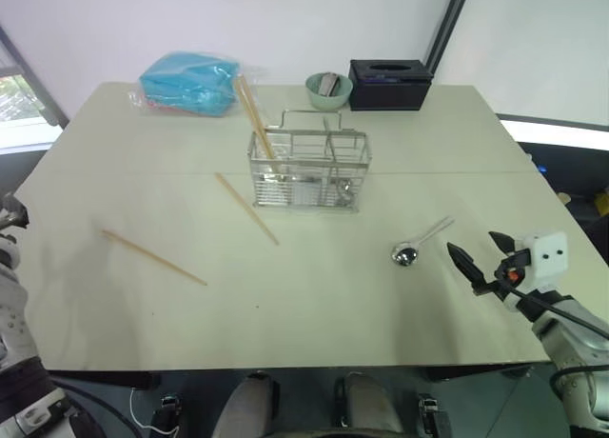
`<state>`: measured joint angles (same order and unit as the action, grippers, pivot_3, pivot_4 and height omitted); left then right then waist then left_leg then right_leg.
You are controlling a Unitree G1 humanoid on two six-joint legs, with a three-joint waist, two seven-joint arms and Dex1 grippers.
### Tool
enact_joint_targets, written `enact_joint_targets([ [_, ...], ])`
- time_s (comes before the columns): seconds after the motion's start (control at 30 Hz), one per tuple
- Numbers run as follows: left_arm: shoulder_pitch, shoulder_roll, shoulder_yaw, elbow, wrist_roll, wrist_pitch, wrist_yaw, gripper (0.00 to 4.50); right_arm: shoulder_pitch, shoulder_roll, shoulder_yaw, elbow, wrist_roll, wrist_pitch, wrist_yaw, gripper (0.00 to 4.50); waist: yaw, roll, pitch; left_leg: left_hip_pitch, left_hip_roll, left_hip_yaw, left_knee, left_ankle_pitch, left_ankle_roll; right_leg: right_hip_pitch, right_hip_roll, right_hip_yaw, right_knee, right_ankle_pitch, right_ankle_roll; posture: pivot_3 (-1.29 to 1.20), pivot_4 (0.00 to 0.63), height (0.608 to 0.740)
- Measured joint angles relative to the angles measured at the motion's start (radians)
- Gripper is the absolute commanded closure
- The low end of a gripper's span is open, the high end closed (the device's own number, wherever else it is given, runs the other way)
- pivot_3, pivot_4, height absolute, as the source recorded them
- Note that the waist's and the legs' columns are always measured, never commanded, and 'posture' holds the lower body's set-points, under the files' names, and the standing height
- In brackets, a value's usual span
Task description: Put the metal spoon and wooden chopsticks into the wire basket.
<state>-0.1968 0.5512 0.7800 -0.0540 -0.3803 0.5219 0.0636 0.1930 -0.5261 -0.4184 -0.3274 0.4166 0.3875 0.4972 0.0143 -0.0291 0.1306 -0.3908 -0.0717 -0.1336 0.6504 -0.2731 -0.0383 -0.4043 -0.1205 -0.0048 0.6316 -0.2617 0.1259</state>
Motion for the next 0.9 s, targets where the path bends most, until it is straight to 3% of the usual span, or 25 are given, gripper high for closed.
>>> enact_joint_targets([
  [0.57,-0.016,0.02,-0.016,0.0,-0.028,0.021,-0.048,0.01,-0.023,-0.022,0.0,0.011,-0.002,-0.001,0.018,0.05,0.0,0.0,0.0,0.0,0.0,0.0,0.0,0.0,0.0,0.0,0.0,0.0,0.0,0.0,0.0,0.0,0.15,0.654],
  [0.73,-0.016,0.094,-0.066,-0.021,-0.101,0.094,-0.193,0.01,-0.125,-0.144,0.005,0.069,-0.007,-0.009,0.101,0.05,-0.002,0.0,0.0,0.0,0.0,0.001,0.001,0.0,0.0,0.0,0.0,0.0,0.0,0.0,0.0,0.0,0.15,0.654],
  [0.9,-0.044,0.217,-0.147,-0.035,-0.18,0.165,-0.401,0.01,-0.263,-0.316,0.062,0.187,-0.033,-0.104,0.301,0.05,-0.003,0.001,0.0,0.0,0.0,0.001,0.0,0.0,0.0,0.0,0.0,0.0,0.0,0.0,0.0,0.0,0.15,0.654],
])
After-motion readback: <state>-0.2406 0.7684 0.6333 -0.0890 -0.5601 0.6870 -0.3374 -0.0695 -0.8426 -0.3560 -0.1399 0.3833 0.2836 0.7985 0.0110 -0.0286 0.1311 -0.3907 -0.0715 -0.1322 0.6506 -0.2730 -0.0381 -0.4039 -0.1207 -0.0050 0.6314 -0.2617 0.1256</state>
